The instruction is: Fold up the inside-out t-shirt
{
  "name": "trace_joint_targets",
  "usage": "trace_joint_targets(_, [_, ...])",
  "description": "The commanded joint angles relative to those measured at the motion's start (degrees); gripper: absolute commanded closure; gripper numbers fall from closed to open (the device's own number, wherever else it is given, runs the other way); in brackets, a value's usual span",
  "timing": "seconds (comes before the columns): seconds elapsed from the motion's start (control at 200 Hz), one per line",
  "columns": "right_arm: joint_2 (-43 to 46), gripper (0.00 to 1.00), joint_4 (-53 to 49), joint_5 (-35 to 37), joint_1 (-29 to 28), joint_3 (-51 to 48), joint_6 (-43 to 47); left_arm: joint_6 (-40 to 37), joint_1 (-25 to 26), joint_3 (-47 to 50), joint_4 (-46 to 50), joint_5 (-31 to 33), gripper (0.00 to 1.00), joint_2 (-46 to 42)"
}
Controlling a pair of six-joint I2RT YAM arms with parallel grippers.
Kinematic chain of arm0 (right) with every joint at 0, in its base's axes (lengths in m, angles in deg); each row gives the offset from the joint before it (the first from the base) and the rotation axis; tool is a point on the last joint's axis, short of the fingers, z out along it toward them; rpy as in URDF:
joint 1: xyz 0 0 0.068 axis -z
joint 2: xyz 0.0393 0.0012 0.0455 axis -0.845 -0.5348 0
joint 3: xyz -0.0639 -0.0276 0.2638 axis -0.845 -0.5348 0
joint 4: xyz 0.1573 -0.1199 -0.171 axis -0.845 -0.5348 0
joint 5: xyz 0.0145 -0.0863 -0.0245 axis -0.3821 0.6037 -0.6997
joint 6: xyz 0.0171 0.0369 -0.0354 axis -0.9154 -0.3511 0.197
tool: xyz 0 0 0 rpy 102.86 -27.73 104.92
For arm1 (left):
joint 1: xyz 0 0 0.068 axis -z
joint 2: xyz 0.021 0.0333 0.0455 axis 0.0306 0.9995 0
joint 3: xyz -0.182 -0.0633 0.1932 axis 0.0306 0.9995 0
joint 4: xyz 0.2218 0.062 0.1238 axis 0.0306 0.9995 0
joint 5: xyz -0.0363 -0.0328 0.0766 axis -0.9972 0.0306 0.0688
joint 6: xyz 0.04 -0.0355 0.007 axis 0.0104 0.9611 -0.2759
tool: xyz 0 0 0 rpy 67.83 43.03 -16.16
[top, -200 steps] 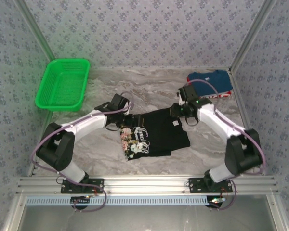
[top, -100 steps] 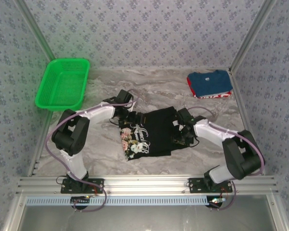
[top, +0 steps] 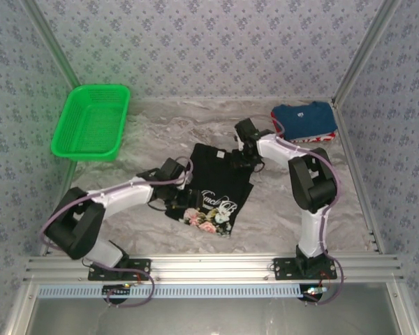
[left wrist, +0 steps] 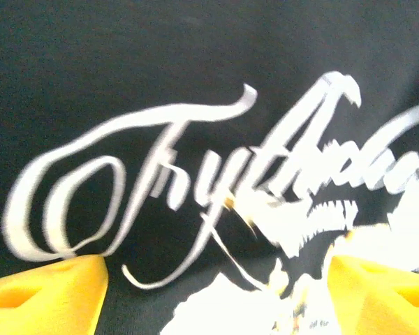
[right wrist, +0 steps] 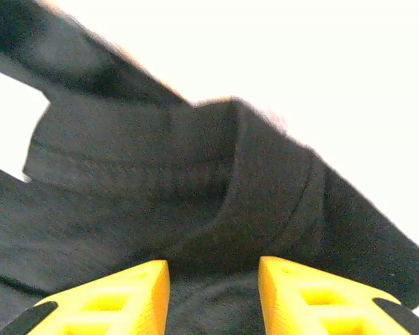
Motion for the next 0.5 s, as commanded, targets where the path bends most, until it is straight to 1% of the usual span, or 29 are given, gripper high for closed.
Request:
trace_joint_targets(0.0, [0.55, 0.58, -2.36, -0.57, -1.88, 5.85, 6.2, 2.13, 0.69, -1.11, -2.03, -2.03, 0.17, -4.68])
trace_joint_targets(0.07, [3.72, 0.55, -1.62, -0.29, -1.7, 4.13, 6.9, -0.17, 0.09, -2.54, -1.65, 1.88, 0.15, -7.44])
trace_joint_targets(0.105, [5.61, 0.53, -0.7, -0.53, -1.11, 2.03, 6.72, -1.42, -1.0, -2.95, -2.45, 3.08, 0.14, -8.33])
trace_joint_targets(0.2, [9.61, 0.47, 2.24, -3.4, 1.88, -4.1, 2.97, -2.89, -6.61, -4.51, -6.1, 1.95, 0.13, -7.19])
trace_joint_targets(0.29, [11.02, 0.4, 4.97, -6.3, 5.47, -7.72, -1.37, -4.38, -12.16, -8.44, -8.93, -1.01, 0.13, -1.89])
trace_joint_targets(0.345, [10.93, 0.37, 5.95, -7.39, 7.25, -8.79, -3.88, -5.72, -14.2, -11.74, -9.85, -2.14, 0.13, 2.36])
trace_joint_targets(0.425, [9.45, 0.3, 6.47, -8.86, 9.23, -9.42, -6.03, -8.9, -16.01, -17.15, -9.79, -3.32, 0.13, 8.92])
trace_joint_targets(0.495, [7.17, 0.27, 6.74, -10.12, 9.98, -9.01, -6.53, -11.64, -17.31, -22.16, -8.22, -4.23, 0.12, 15.21])
